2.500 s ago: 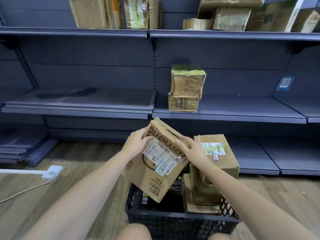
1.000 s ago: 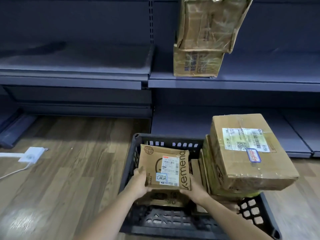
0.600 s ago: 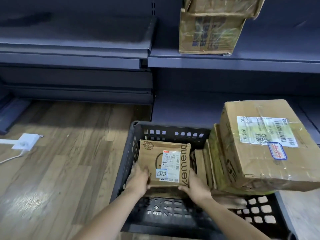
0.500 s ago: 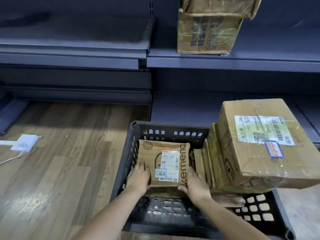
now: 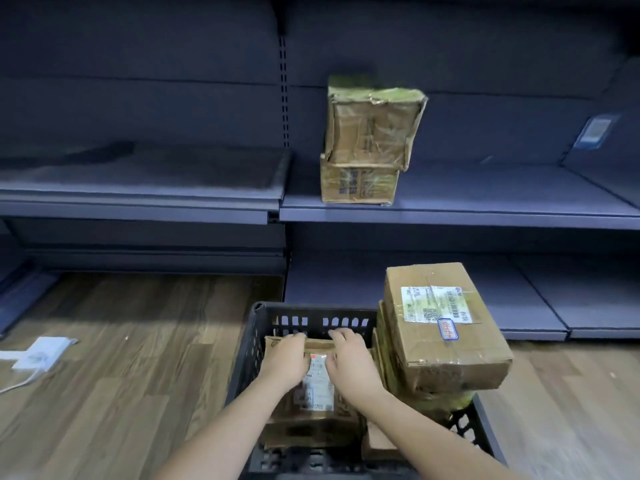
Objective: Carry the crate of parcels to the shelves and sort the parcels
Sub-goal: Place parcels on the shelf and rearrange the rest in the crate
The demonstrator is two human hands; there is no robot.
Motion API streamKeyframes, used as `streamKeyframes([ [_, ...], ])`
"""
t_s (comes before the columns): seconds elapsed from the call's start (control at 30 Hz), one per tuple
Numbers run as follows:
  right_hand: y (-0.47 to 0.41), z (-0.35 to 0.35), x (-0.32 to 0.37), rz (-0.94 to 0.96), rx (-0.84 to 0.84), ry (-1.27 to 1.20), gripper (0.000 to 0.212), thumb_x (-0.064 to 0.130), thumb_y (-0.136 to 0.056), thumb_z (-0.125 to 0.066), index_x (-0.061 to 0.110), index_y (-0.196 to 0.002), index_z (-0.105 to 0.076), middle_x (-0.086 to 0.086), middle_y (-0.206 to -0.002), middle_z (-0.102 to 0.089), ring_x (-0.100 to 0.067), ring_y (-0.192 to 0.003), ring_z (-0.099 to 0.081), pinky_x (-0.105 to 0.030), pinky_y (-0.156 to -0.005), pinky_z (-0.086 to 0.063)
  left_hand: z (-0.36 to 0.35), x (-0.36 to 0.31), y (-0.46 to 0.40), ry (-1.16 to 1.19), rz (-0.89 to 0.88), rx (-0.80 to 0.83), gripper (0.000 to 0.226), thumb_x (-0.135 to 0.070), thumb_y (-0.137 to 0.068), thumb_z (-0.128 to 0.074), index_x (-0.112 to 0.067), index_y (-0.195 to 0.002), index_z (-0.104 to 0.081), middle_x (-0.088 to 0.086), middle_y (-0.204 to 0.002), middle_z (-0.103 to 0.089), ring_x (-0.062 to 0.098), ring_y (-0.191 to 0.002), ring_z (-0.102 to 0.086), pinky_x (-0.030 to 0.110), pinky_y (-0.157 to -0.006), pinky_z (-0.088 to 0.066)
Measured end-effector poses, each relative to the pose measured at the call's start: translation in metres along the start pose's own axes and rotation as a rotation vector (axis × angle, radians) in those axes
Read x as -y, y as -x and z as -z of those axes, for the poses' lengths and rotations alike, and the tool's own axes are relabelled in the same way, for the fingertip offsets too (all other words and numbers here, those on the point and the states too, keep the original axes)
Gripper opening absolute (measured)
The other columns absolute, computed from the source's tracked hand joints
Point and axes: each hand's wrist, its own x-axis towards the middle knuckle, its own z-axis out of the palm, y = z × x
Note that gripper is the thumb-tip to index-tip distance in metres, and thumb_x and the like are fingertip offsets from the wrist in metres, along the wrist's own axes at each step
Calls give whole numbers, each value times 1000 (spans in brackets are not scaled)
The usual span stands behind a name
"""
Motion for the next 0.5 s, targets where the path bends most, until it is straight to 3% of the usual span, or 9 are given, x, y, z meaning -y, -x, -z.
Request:
streamKeyframes([
  [0.2, 26, 100, 11, 75, -292, 28, 41, 16, -100, -35, 11, -140, -43, -4, -140, -46, -20, -129, -40, -27, -105, -36, 35, -73, 24, 177, -76, -65, 44, -26, -98, -41, -13, -140, -42, 7, -141, -50, 23, -125, -51, 36, -102, -43],
  [0.33, 40, 143, -31, -130, -355, 204, 36, 20, -98, -37, 11, -130, -50, -6, -131, -54, -25, -122, -44, -32, -103, -35, 36, -112, 37, 298, -128, -15, 49, -33, -99, -43, -10, -142, -38, 7, -141, -49, 19, -114, -54, 28, -94, -41],
  [0.43, 49, 159, -67, -322, -331, 242, 30, 20, -93, -42, 12, -120, -53, -6, -125, -56, -26, -118, -45, -32, -97, -36, 34, -132, 42, 384, -113, 60, 55, -37, -98, -44, -9, -144, -32, 8, -144, -44, 22, -121, -52, 28, -93, -40],
  [0.5, 53, 162, -84, -409, -282, 229, 30, 22, -92, -43, 11, -119, -51, -7, -126, -55, -27, -118, -46, -34, -95, -37, 30, -142, 40, 399, -95, 96, 48, -39, -97, -45, -13, -138, -40, 4, -134, -51, 22, -118, -52, 31, -93, -39],
])
